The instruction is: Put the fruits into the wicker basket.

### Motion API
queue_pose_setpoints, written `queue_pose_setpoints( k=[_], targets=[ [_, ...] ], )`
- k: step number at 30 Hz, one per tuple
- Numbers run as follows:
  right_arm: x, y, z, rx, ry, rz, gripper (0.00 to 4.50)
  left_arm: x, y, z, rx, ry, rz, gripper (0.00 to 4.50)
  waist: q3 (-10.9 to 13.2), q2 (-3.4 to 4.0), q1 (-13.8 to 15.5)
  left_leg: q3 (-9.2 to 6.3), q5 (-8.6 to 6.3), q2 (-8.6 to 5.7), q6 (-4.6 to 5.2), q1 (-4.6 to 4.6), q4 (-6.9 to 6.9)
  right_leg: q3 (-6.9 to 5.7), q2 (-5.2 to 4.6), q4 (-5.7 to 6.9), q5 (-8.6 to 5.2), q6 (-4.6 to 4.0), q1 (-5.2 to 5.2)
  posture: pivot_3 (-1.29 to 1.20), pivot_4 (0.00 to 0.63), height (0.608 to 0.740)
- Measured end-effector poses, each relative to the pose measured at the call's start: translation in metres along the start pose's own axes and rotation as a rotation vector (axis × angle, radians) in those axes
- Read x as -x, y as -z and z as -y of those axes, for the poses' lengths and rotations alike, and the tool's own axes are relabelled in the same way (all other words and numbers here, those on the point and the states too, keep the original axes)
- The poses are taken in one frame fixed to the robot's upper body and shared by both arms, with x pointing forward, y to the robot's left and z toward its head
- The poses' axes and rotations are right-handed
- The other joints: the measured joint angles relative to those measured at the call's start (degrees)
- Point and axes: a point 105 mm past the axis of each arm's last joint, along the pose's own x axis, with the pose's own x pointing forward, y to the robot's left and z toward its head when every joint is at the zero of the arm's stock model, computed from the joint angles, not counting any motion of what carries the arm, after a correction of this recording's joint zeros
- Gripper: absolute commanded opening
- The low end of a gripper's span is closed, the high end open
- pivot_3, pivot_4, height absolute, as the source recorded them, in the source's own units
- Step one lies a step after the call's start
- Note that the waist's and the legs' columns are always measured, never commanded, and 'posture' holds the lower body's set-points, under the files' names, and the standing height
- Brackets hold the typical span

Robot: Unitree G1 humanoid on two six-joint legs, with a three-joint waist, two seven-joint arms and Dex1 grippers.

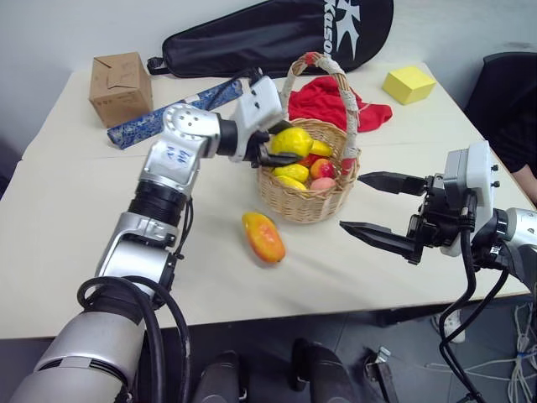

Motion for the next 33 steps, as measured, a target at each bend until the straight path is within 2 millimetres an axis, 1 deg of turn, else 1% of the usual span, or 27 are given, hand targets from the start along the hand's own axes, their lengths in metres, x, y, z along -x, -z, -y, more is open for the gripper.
queue_pose_setpoints(
  k=[1,4,7,9,12,13,15,17,19,22,25,29,33],
  targets=[
    [0.0,0.0,0.0,0.001,0.001,-0.002,4.5,-0.002,0.001,0.0,-0.003,0.002,0.002,4.47,0.0,0.0,0.0,0.0,0.01,0.01,-0.01,-0.05,-0.02,-0.02,0.0,0.01,0.0,0.0,-0.07,0.0,0.15,0.74],
    [0.002,0.001,0.004,0.019,0.019,-0.021,4.5,0.0,-0.002,0.002,-0.024,0.011,0.014,4.47,0.0,0.0,0.1,0.04,0.01,-0.01,-0.02,-0.14,0.01,0.0,-0.02,0.05,0.0,-0.01,-0.18,0.0,0.15,0.74],
    [0.006,0.003,0.011,0.019,0.042,-0.035,4.5,0.012,-0.005,0.008,-0.058,0.034,0.046,4.47,0.0,0.0,0.0,0.07,0.01,-0.01,-0.01,-0.12,0.03,0.05,-0.03,0.07,0.0,0.0,-0.17,0.0,0.15,0.74],
    [0.009,0.005,0.015,0.013,0.053,-0.043,4.5,0.031,0.0,0.018,-0.079,0.052,0.058,4.47,0.0,0.01,-0.3,0.09,0.01,0.03,-0.02,-0.09,0.0,0.09,-0.01,0.1,-0.01,-0.01,-0.19,0.0,0.15,0.74],
    [0.016,0.008,0.021,0.005,0.079,-0.064,4.5,0.077,0.018,0.045,-0.059,0.117,0.051,4.47,0.0,0.02,-1.2,0.11,0.02,0.1,-0.1,-0.05,-0.05,0.12,0.01,0.17,-0.05,-0.09,-0.24,0.0,0.15,0.74],
    [0.017,0.01,0.022,-0.003,0.081,-0.068,4.5,0.086,0.023,0.052,-0.045,0.145,0.04,4.47,0.0,0.02,-1.2,0.1,0.03,0.11,-0.13,-0.05,-0.03,0.09,0.02,0.19,-0.06,-0.1,-0.23,0.0,0.15,0.74],
    [0.017,0.011,0.022,-0.01,0.072,-0.069,4.5,0.099,0.026,0.072,-0.086,0.234,-0.004,4.47,0.0,0.02,-0.7,0.01,0.05,0.02,-0.11,-0.04,0.07,0.09,-0.03,0.23,-0.06,-0.1,-0.14,0.0,0.15,0.74],
    [0.017,0.011,0.022,-0.014,0.068,-0.068,4.5,0.099,0.03,0.081,-0.155,0.298,-0.041,4.47,0.0,0.02,0.4,-0.05,0.04,-0.05,-0.03,0.0,0.15,0.08,-0.08,-0.07,-0.03,-0.06,-0.02,0.0,0.15,0.74],
    [0.016,0.01,0.025,-0.013,0.069,-0.064,4.5,0.091,0.04,0.088,-0.221,0.37,-0.088,4.47,0.0,0.03,0.9,-0.15,-0.02,-0.08,0.07,0.1,0.15,-0.02,-0.14,-0.27,0.07,-0.05,0.22,0.0,0.15,0.74],
    [0.016,0.008,0.026,-0.004,0.071,-0.06,4.5,0.078,0.059,0.094,-0.296,0.487,-0.16,4.47,0.0,0.03,0.8,-0.19,-0.06,-0.05,0.12,0.07,0.13,-0.09,-0.13,-0.47,0.18,-0.07,0.28,0.0,0.15,0.74],
    [0.016,0.009,0.027,-0.011,0.075,-0.062,4.5,0.071,0.071,0.094,-0.385,0.563,-0.217,4.47,0.0,0.04,0.5,-0.13,-0.06,0.01,0.1,0.03,0.1,-0.22,-0.09,-0.32,0.17,-0.08,0.26,0.0,0.15,0.74],
    [0.016,0.01,0.026,-0.017,0.087,-0.063,4.5,0.049,0.069,0.089,-0.501,0.605,-0.204,4.47,0.0,0.03,0.5,-0.12,-0.06,0.01,0.11,-0.04,0.11,-0.27,-0.07,-0.39,0.18,-0.06,0.25,0.0,0.15,0.74],
    [0.016,0.014,0.021,-0.041,0.087,-0.061,4.5,0.038,0.077,0.093,-0.534,0.638,-0.206,4.47,0.0,0.04,0.4,-0.11,-0.06,0.02,0.11,-0.01,0.12,-0.23,-0.07,-0.36,0.19,-0.04,0.25,0.0,0.15,0.74]
  ],
)
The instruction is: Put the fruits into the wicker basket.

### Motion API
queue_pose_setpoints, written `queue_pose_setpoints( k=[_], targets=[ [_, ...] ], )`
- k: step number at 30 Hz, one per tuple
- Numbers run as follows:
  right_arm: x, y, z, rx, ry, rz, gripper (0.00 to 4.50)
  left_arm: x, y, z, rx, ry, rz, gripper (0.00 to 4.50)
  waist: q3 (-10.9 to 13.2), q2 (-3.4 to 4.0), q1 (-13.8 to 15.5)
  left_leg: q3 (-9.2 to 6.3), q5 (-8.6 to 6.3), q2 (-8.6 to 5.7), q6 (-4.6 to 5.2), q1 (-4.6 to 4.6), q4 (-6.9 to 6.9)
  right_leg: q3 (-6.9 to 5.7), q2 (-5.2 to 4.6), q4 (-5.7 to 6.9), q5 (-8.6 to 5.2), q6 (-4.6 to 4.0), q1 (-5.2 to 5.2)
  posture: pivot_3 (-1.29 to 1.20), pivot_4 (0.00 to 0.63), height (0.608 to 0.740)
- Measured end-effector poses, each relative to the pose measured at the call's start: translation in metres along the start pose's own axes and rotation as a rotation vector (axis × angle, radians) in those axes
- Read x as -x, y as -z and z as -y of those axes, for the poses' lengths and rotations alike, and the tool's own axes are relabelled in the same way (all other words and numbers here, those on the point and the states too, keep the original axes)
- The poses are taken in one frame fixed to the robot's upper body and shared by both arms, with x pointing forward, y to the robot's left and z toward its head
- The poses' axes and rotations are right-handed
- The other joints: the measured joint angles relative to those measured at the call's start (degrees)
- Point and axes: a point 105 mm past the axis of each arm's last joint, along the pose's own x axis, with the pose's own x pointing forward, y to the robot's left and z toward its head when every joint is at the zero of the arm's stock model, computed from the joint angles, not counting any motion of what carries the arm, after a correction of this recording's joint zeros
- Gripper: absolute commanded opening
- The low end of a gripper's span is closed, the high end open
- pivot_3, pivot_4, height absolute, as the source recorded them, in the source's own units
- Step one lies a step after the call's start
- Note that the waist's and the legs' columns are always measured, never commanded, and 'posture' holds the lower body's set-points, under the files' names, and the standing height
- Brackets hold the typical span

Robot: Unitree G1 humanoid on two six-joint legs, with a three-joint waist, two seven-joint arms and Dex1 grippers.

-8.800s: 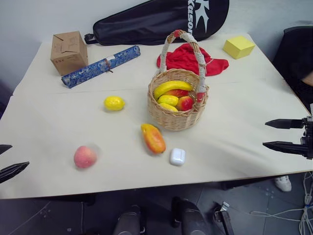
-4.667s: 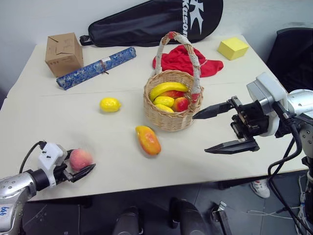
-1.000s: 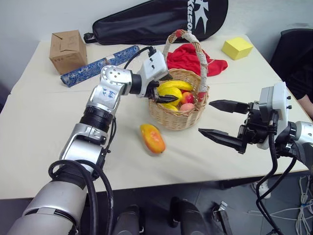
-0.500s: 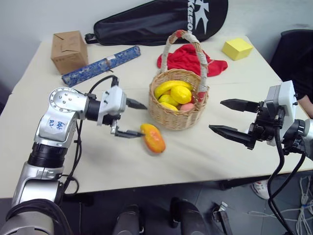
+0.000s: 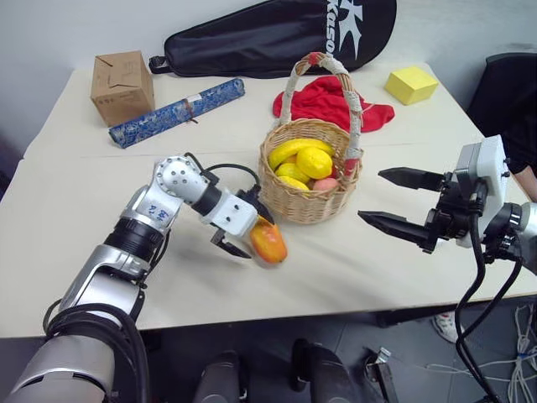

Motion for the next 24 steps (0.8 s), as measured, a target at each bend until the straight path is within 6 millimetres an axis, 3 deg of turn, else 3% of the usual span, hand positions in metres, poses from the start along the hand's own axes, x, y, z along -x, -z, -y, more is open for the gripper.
queue_pose_setpoints(
  k=[3,6,10,15,17,21,24],
  targets=[
    [-0.001,-0.002,-0.003,-0.004,-0.002,0.011,4.5,-0.006,0.002,-0.001,-0.009,-0.008,-0.001,4.47,0.0,0.0,0.0,-0.01,0.0,0.02,0.01,0.02,0.0,0.01,-0.01,0.0,0.0,0.0,0.0,0.0,0.15,0.74],
    [-0.002,-0.002,-0.003,-0.01,0.006,0.016,4.5,-0.007,0.004,-0.005,-0.043,-0.028,-0.021,3.91,0.0,0.0,0.0,-0.03,0.01,0.01,0.02,0.01,0.0,0.0,-0.03,0.0,0.0,0.0,0.01,0.0,0.15,0.74],
    [-0.002,-0.002,-0.003,-0.023,0.009,0.019,4.5,-0.005,0.004,-0.006,-0.041,-0.043,-0.024,2.83,0.0,0.0,0.0,-0.03,0.0,0.02,0.03,0.01,0.0,-0.01,-0.02,0.01,0.0,0.0,0.0,0.0,0.15,0.74],
    [-0.003,-0.004,-0.002,-0.019,0.01,0.024,4.5,0.017,-0.007,0.007,0.184,-0.07,0.123,2.72,0.0,0.0,-0.5,-0.06,0.02,0.08,0.0,-0.02,-0.01,0.0,0.03,0.04,-0.01,-0.01,-0.01,0.0,0.15,0.74],
    [-0.003,-0.006,-0.002,-0.014,0.009,0.027,4.5,0.033,-0.023,-0.001,0.293,-0.125,0.238,2.72,0.0,0.0,-0.5,-0.07,0.02,0.07,0.01,-0.02,0.02,0.04,0.04,0.05,0.0,0.0,0.0,0.0,0.15,0.74],
    [-0.003,-0.006,-0.002,-0.012,0.009,0.028,4.5,0.076,-0.061,-0.038,0.416,-0.252,0.459,2.72,0.0,0.0,0.3,-0.2,0.06,-0.05,0.1,0.06,0.06,0.03,0.03,-0.05,0.04,0.11,0.24,0.0,0.15,0.74],
    [-0.004,-0.006,-0.002,-0.013,0.007,0.026,4.5,0.082,-0.062,-0.072,0.429,-0.381,0.445,2.72,0.0,0.0,0.5,-0.22,0.06,-0.12,0.19,0.1,0.06,0.01,-0.01,-0.17,0.11,0.24,0.38,0.0,0.15,0.74]
  ],
)
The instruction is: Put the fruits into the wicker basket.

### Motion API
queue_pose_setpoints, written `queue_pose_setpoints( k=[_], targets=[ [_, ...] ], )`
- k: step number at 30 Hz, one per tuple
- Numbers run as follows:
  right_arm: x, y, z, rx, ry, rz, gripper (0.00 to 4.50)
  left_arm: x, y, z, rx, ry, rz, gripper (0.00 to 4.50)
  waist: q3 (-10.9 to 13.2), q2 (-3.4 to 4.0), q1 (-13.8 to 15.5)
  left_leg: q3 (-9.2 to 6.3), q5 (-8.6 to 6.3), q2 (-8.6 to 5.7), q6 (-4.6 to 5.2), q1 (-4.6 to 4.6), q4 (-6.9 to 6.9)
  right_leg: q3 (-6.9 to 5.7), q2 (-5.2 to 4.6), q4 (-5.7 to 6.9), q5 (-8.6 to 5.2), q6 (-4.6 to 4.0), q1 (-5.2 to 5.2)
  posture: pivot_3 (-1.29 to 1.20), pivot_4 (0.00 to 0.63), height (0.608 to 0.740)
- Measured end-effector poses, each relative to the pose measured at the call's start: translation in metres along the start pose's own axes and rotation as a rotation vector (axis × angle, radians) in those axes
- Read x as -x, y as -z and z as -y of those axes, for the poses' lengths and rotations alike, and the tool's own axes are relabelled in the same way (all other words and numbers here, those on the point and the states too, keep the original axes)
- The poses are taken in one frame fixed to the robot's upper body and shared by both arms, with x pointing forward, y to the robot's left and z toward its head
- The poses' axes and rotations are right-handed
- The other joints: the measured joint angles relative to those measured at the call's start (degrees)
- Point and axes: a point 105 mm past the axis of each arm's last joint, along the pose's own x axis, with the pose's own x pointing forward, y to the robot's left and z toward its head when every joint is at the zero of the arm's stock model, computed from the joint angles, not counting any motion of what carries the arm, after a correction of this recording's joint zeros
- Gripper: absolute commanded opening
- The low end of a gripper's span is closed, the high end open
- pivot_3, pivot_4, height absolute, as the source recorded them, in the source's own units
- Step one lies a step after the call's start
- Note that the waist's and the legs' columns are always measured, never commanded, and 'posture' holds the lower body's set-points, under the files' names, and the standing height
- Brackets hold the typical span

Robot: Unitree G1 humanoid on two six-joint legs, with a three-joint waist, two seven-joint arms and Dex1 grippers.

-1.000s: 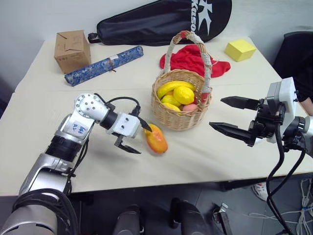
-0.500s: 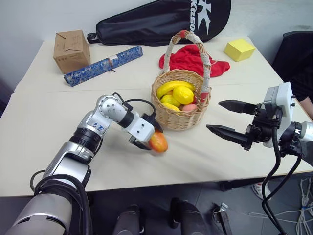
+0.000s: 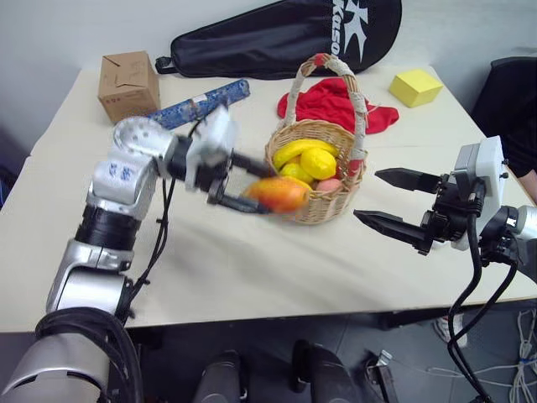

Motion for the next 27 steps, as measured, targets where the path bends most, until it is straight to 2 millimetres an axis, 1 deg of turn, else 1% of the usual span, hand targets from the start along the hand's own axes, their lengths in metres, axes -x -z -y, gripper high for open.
queue_pose_setpoints(
  k=[1,3,4,6,9,11,12,13,15,17,20,22,24,25,27],
  targets=[
    [-0.001,0.0,-0.001,0.002,-0.004,0.0,4.5,-0.007,0.003,-0.019,0.003,-0.085,-0.027,2.72,0.0,0.0,0.1,0.0,0.02,-0.03,0.03,-0.03,0.0,0.0,0.0,-0.08,0.06,0.07,0.0,0.0,0.15,0.74],
    [-0.001,0.0,-0.001,0.002,-0.004,0.0,4.5,-0.016,0.01,-0.039,-0.005,-0.177,-0.074,2.72,0.0,0.0,-0.2,0.05,-0.03,-0.04,0.09,-0.02,-0.01,0.04,-0.01,-0.1,0.06,0.08,0.0,0.0,0.15,0.74],
    [-0.001,0.0,0.0,0.001,-0.002,0.0,4.5,-0.024,0.018,-0.049,-0.008,-0.221,-0.104,2.72,0.0,0.0,-0.2,0.05,-0.04,-0.03,0.09,-0.03,-0.02,0.03,0.0,-0.11,0.06,0.08,-0.01,0.0,0.15,0.74],
    [-0.001,0.0,0.0,0.002,0.002,0.0,4.5,-0.038,0.031,-0.06,0.002,-0.279,-0.145,2.72,0.0,0.0,-0.3,0.08,-0.07,-0.01,0.08,-0.11,-0.06,0.0,0.01,-0.17,0.06,0.08,-0.1,0.0,0.15,0.74],
    [-0.001,0.0,0.001,0.002,0.007,0.0,4.5,-0.046,0.042,-0.07,-0.004,-0.343,-0.188,2.72,0.0,-0.01,-0.5,0.23,-0.07,0.02,0.06,-0.16,-0.14,0.01,0.01,-0.17,0.06,0.08,-0.25,0.0,0.15,0.74],
    [-0.001,0.0,0.001,0.003,0.011,-0.001,4.5,-0.046,0.045,-0.072,-0.013,-0.354,-0.208,3.45,0.0,-0.01,-0.6,0.24,-0.08,0.06,0.03,-0.14,-0.15,-0.01,0.03,-0.14,0.04,0.04,-0.27,0.0,0.15,0.74],
    [-0.001,0.0,0.001,0.002,0.012,0.0,4.5,-0.046,0.046,-0.072,-0.013,-0.349,-0.21,3.61,0.0,-0.01,-0.5,0.24,-0.07,0.06,0.02,-0.14,-0.14,-0.02,0.03,-0.13,0.03,0.03,-0.27,0.0,0.15,0.74],
    [-0.001,0.0,0.001,0.002,0.014,0.001,4.5,-0.046,0.047,-0.071,-0.015,-0.338,-0.209,3.95,0.0,-0.01,-0.5,0.24,-0.07,0.07,0.02,-0.14,-0.14,-0.02,0.02,-0.12,0.03,0.03,-0.27,0.0,0.15,0.74],
    [-0.001,0.0,0.002,-0.001,0.022,0.005,4.5,-0.045,0.046,-0.068,-0.028,-0.302,-0.203,4.48,0.0,-0.01,-0.5,0.23,-0.08,0.06,0.03,-0.14,-0.11,0.0,-0.01,-0.1,0.03,0.02,-0.27,0.0,0.15,0.74],
    [-0.002,0.0,0.004,-0.007,0.035,0.012,4.5,-0.041,0.043,-0.066,-0.033,-0.276,-0.197,4.48,0.0,-0.01,-0.5,0.23,-0.08,0.06,0.03,-0.15,-0.11,0.0,-0.02,-0.11,0.03,0.02,-0.28,0.0,0.15,0.74],
    [-0.002,0.001,0.006,-0.021,0.058,0.024,4.5,-0.023,0.032,-0.061,-0.031,-0.245,-0.148,4.48,0.0,0.0,-0.7,0.23,-0.08,0.08,0.01,-0.15,-0.13,0.01,-0.01,-0.08,0.02,0.0,-0.32,0.0,0.15,0.74],
    [-0.003,0.001,0.008,-0.03,0.076,0.04,4.5,-0.008,0.023,-0.054,-0.004,-0.227,-0.084,4.48,0.0,0.0,-0.8,0.23,-0.07,0.09,-0.02,-0.15,-0.14,0.02,0.02,-0.05,0.01,-0.02,-0.33,0.0,0.15,0.74],
    [-0.006,0.002,0.012,-0.046,0.112,0.06,4.5,0.018,0.009,-0.035,0.038,-0.189,0.003,4.48,0.0,0.0,-1.7,0.25,-0.06,0.12,-0.07,-0.15,-0.15,0.08,0.04,0.02,0.0,-0.04,-0.37,0.0,0.15,0.74],
    [-0.009,0.005,0.018,-0.065,0.151,0.071,4.5,0.033,0.001,-0.021,0.064,-0.17,0.035,4.48,0.0,0.0,-2.1,0.26,-0.03,0.14,-0.12,-0.15,-0.15,0.1,0.06,0.04,-0.01,-0.05,-0.37,0.0,0.15,0.74],
    [-0.015,0.011,0.031,-0.118,0.232,0.103,4.5,0.049,-0.009,-0.003,0.078,-0.164,0.043,4.48,0.0,0.0,-2.0,0.23,0.0,0.11,-0.15,-0.09,-0.12,0.16,0.06,0.09,-0.01,-0.05,-0.34,0.0,0.15,0.74]
  ],
)
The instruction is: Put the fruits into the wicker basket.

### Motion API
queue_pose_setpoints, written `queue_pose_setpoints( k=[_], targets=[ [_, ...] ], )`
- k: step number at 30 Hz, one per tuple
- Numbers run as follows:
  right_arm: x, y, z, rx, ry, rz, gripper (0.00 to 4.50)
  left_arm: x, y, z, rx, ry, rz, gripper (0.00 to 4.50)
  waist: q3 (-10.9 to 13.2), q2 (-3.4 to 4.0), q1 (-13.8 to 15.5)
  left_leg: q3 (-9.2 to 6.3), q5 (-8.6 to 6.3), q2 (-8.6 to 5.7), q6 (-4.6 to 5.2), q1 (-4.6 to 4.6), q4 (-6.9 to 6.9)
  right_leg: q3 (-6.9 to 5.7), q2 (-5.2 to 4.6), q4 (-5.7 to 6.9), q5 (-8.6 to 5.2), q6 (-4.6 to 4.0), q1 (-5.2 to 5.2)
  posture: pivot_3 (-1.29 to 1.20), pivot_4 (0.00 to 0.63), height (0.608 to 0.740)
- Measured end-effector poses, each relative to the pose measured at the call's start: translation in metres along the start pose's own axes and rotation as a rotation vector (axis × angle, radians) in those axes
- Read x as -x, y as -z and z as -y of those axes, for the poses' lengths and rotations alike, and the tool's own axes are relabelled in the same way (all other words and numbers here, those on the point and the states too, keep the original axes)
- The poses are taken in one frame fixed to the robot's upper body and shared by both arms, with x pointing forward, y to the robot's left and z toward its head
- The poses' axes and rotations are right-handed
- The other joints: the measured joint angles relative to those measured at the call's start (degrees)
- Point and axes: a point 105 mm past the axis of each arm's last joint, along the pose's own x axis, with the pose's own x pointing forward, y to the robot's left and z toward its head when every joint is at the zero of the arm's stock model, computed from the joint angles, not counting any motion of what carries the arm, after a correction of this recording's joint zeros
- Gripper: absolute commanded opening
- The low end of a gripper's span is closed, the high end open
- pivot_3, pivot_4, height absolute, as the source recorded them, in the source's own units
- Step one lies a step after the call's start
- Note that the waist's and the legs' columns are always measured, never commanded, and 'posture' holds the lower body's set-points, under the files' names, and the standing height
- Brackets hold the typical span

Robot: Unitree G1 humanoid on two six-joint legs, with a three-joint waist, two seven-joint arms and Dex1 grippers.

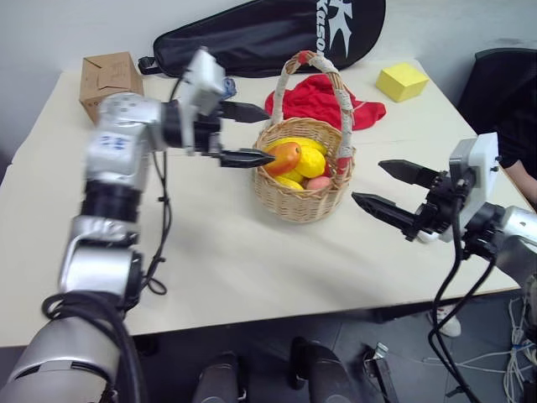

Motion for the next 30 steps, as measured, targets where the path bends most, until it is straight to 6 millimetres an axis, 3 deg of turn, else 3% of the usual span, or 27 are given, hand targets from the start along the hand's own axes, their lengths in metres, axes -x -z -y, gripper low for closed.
queue_pose_setpoints(
  k=[2,6,9,12,23,27,30],
  targets=[
    [-0.009,0.01,0.01,-0.048,0.068,0.005,4.5,0.009,0.0,0.011,0.018,-0.034,-0.013,4.48,0.0,0.07,0.2,0.0,0.01,-0.03,-0.01,0.13,0.01,0.08,0.0,0.05,0.0,0.0,0.12,0.0,0.15,0.74],
    [-0.031,0.019,0.01,-0.103,0.066,0.032,4.5,0.019,0.01,0.022,0.118,-0.145,0.0,4.48,0.0,0.07,0.4,-0.13,0.07,-0.06,0.01,0.1,0.02,0.07,-0.02,0.03,0.0,0.01,0.18,0.0,0.15,0.74],
    [-0.049,0.022,0.013,-0.128,0.073,0.058,4.5,0.02,-0.002,0.029,0.116,-0.19,0.029,4.48,0.0,0.07,0.3,-0.13,0.06,-0.05,-0.02,0.1,-0.03,0.06,0.0,0.01,0.0,0.01,0.16,0.0,0.15,0.74],
    [-0.061,0.026,0.022,-0.137,0.119,0.068,3.9,0.023,-0.012,0.032,0.091,-0.24,0.044,4.5,0.0,0.09,0.1,-0.07,0.06,-0.04,-0.06,0.13,-0.09,0.06,0.02,0.01,-0.01,0.0,0.15,0.0,0.15,0.74],
    [-0.06,0.028,0.021,-0.111,0.08,0.072,0.19,0.03,-0.006,0.024,0.065,-0.341,-0.012,4.5,0.0,0.1,0.1,-0.05,0.07,-0.02,-0.14,0.14,-0.1,0.05,0.05,0.02,-0.02,-0.03,0.14,0.0,0.15,0.74],
    [-0.058,0.026,0.024,-0.103,0.09,0.081,0.17,0.026,-0.005,0.024,0.063,-0.329,-0.013,4.5,0.0,0.11,0.1,-0.03,0.06,-0.02,-0.16,0.14,-0.13,0.05,0.05,0.02,-0.04,-0.06,0.11,0.0,0.15,0.74],
    [-0.042,0.019,0.046,-0.049,0.17,0.069,0.17,0.019,-0.004,0.026,0.062,-0.296,-0.003,4.5,0.0,0.14,0.4,-0.04,0.07,-0.09,-0.14,0.09,-0.12,0.04,0.0,0.01,-0.04,-0.06,0.1,0.0,0.15,0.74]
  ],
)
